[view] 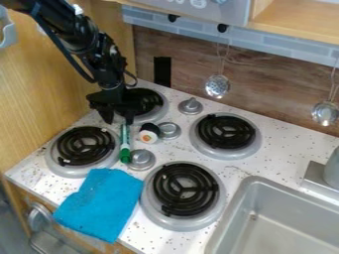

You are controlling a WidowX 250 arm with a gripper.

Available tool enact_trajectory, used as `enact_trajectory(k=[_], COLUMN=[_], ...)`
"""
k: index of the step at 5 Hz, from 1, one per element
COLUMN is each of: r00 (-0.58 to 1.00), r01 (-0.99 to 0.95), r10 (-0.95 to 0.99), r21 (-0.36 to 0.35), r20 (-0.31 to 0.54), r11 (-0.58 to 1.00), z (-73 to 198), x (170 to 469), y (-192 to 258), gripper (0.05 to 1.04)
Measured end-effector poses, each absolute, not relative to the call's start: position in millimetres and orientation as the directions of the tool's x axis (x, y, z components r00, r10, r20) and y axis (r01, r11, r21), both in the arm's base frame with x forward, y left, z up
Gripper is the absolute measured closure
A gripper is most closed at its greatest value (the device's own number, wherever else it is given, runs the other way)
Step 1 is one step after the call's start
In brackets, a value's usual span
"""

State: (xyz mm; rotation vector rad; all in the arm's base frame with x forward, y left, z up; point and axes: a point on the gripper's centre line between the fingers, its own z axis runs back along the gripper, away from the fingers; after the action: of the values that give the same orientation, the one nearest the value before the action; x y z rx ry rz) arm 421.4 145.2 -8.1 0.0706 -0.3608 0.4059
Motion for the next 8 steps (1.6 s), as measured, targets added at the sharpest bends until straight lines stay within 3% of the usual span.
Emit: enact_trajectory(k=[1,5,7,8], r00=[0.855,0.869,0.871,0.867], r01=[-0.409,-0.418,-0.416,-0.423], r10=[0.383,0.403,0.417,0.424], r21=[0.0,-0.009,-0.062,-0.062], r20=[0.349,0.286,0.261,0.262], r11=[0.913,0.908,0.907,0.904], z=[-15,-32,-36,-36], x=[422,434,428,424], y=[147,145,131,127], gripper=[0.073,0.118,0.646,0.692])
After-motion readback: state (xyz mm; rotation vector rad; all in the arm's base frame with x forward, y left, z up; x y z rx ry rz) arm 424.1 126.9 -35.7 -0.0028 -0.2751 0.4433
